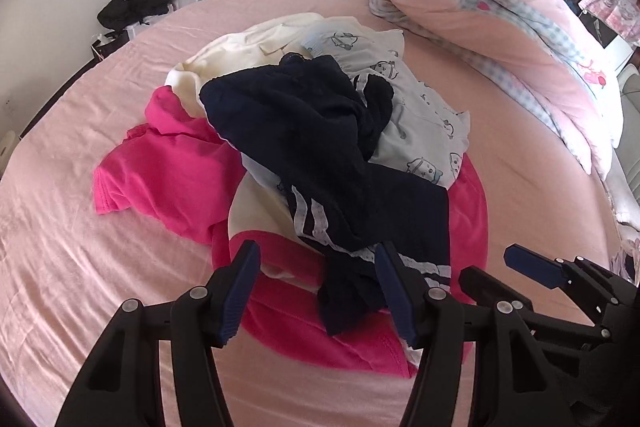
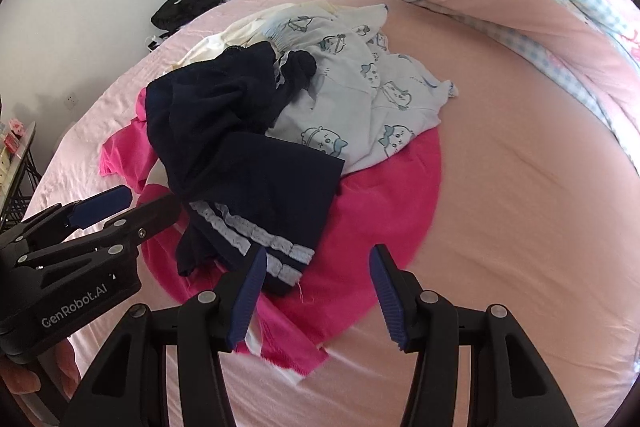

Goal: Fold clothes
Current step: 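Grasp the navy striped shorts with both grippers and pull them from the pile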

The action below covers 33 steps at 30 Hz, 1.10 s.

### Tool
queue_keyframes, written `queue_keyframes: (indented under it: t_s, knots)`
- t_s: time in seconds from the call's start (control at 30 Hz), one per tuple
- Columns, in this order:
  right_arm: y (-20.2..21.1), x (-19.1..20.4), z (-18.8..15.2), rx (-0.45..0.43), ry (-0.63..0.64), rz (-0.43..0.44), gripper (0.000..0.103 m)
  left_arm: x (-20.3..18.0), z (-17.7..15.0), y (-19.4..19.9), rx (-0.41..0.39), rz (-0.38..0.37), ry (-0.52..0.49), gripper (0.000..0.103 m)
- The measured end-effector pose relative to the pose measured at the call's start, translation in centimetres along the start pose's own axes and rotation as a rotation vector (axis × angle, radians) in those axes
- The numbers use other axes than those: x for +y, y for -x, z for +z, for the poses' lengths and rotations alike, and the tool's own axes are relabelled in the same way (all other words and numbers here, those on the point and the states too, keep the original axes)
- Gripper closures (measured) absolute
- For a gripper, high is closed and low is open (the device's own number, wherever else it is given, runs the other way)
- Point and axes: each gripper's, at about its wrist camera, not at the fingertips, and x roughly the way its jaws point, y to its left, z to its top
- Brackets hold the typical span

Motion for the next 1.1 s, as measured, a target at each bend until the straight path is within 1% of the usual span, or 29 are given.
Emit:
queue_keyframes:
  t_s: [0.17,0.2,0.23,0.27,0.3,0.33,0.37,0.43,0.53,0.57,0.7,0.8,0.87,0.9,0.97,1.0,1.1]
  knots:
    - [-2.7,0.5,0.6,0.032,0.014,-0.002,0.050,-0.2,1.1,-2.5,0.025,-0.023,-0.012,0.046]
    - [-3.3,0.7,0.6,0.042,0.017,0.001,0.050,-0.3,1.2,-3.1,0.032,-0.027,-0.016,0.048]
    - [-3.7,0.8,0.6,0.043,0.014,0.023,0.050,-0.4,1.3,-3.7,0.041,-0.038,-0.021,0.061]
    - [-4.1,0.9,0.6,0.043,0.010,0.046,0.056,-0.5,1.4,-4.2,0.054,-0.049,-0.024,0.096]
    - [-4.5,0.7,0.5,0.038,-0.019,0.099,0.083,-0.5,1.4,-4.6,0.067,-0.046,-0.019,0.096]
    - [-5.2,0.4,0.4,0.065,-0.052,0.126,0.095,-0.5,1.3,-4.5,0.062,-0.049,-0.012,0.096]
    - [-5.7,0.1,0.3,0.084,-0.086,0.138,0.097,-0.6,1.2,-4.0,0.052,-0.054,-0.009,0.096]
    - [-5.2,-0.4,0.1,0.073,-0.122,0.153,0.099,-0.9,0.8,-2.9,0.038,-0.068,-0.010,0.096]
    - [-2.6,-1.1,-1.0,0.042,-0.108,0.138,0.101,-1.8,-0.4,-0.9,0.047,-0.082,-0.016,0.096]
    - [-1.4,-1.5,-1.7,0.037,-0.095,0.131,0.101,-2.5,-1.1,-0.1,0.052,-0.097,-0.019,0.096]
    - [3.2,-3.5,-4.6,0.017,-0.046,0.104,0.101,-6.9,-4.8,2.8,0.074,-0.181,-0.086,0.096]
    - [7.4,-6.1,-8.5,0.029,-0.052,0.049,0.101,-10.8,-8.1,4.5,0.112,-0.252,-0.135,0.096]
    - [10.5,-8.0,-11.4,0.029,-0.074,0.030,0.101,-13.7,-10.9,5.6,0.144,-0.295,-0.168,0.096]
    - [12.0,-9.0,-12.9,0.027,-0.087,0.018,0.101,-15.2,-12.4,6.1,0.167,-0.334,-0.175,0.096]
    - [14.4,-11.1,-16.5,0.029,-0.107,-0.048,0.101,-18.4,-15.6,6.8,0.213,-0.399,-0.208,0.096]
    - [15.6,-12.1,-18.2,0.029,-0.118,-0.081,0.101,-20.0,-17.3,7.0,0.233,-0.410,-0.235,0.096]
    - [18.3,-16.4,-23.6,0.063,-0.219,-0.149,0.101,-24.9,-22.2,7.5,0.292,-0.443,-0.311,0.096]
